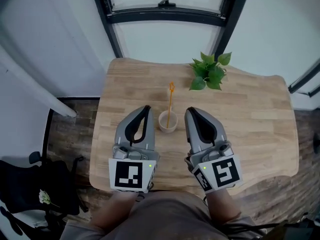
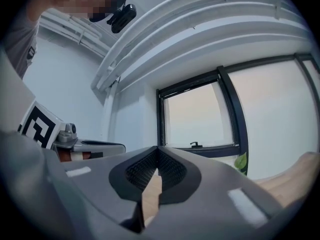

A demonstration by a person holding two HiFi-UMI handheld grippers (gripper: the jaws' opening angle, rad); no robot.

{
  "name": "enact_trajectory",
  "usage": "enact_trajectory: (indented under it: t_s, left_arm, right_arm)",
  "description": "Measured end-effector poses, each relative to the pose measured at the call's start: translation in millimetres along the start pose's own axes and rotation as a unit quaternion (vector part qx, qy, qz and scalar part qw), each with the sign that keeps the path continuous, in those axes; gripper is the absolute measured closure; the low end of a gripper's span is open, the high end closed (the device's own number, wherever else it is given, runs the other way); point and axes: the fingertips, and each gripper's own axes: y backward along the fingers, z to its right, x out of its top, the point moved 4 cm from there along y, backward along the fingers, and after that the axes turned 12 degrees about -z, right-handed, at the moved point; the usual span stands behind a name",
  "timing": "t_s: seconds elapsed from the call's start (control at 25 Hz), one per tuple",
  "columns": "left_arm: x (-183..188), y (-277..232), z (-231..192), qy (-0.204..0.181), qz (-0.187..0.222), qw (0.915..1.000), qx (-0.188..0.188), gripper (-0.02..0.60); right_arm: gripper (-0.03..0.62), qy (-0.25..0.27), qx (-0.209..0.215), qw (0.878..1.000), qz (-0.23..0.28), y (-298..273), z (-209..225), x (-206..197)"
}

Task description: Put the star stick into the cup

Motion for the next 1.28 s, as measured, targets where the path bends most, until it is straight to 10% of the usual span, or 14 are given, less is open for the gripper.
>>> enact_trajectory:
  t_s: [1.28]
  left_arm:
    - [24.8,31.8,20.7,-0.023,0.026,0.9991,0.023,0.581]
  right_arm:
    - [0.572,0.028,0.01,0.999,0.042,31.5,-6.5,26.8]
